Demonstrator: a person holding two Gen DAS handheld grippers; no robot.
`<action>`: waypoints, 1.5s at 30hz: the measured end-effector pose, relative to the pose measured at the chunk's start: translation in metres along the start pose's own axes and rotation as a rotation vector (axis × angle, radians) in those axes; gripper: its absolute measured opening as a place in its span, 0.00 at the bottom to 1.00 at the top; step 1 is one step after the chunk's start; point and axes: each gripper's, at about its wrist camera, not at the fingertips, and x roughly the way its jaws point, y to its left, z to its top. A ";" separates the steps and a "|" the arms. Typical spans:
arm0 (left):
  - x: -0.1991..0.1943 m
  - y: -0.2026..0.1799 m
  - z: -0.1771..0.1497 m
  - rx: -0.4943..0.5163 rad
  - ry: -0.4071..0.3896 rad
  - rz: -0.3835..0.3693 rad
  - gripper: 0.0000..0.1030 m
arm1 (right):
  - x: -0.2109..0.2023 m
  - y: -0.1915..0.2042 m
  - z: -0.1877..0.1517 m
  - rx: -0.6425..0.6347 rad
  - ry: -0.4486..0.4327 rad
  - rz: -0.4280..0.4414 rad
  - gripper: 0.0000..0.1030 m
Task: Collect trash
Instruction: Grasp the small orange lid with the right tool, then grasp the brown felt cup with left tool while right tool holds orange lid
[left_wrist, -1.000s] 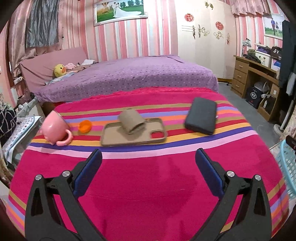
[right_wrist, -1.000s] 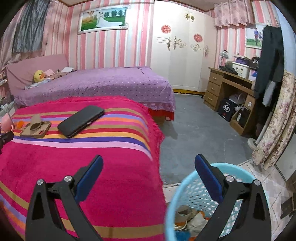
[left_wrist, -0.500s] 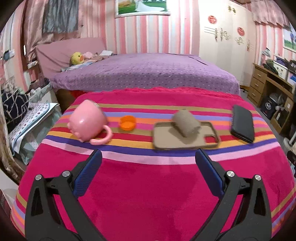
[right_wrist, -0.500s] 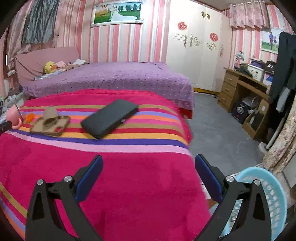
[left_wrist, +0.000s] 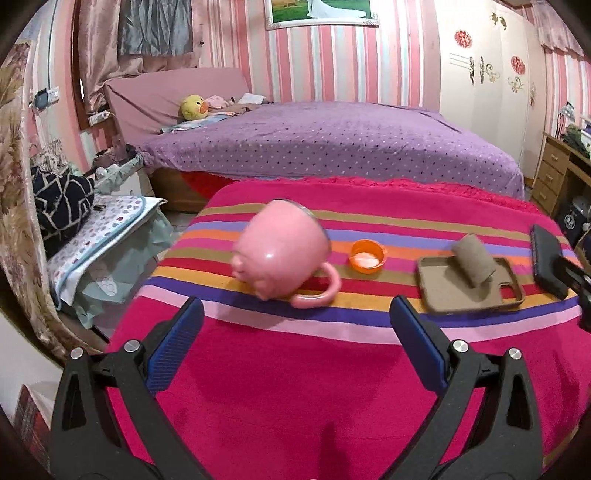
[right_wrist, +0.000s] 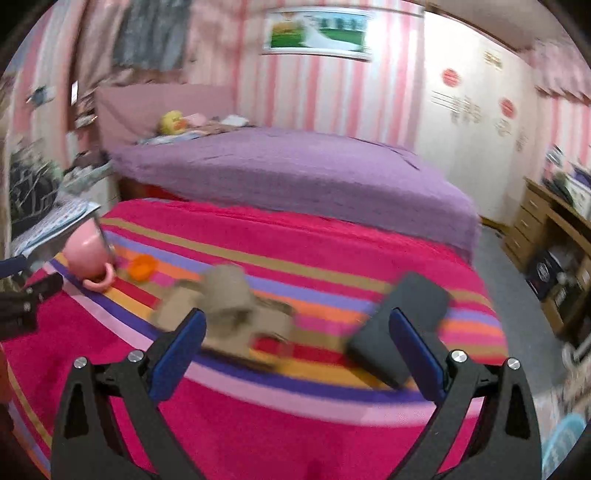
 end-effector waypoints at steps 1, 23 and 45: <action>0.000 0.002 -0.001 0.002 0.001 0.005 0.94 | 0.010 0.013 0.005 -0.020 0.008 0.017 0.94; 0.030 0.089 0.003 -0.159 0.061 0.074 0.94 | 0.129 0.149 0.027 -0.158 0.194 0.262 0.63; 0.038 0.003 0.032 -0.123 0.039 -0.083 0.94 | 0.062 0.003 0.029 -0.025 0.072 0.104 0.39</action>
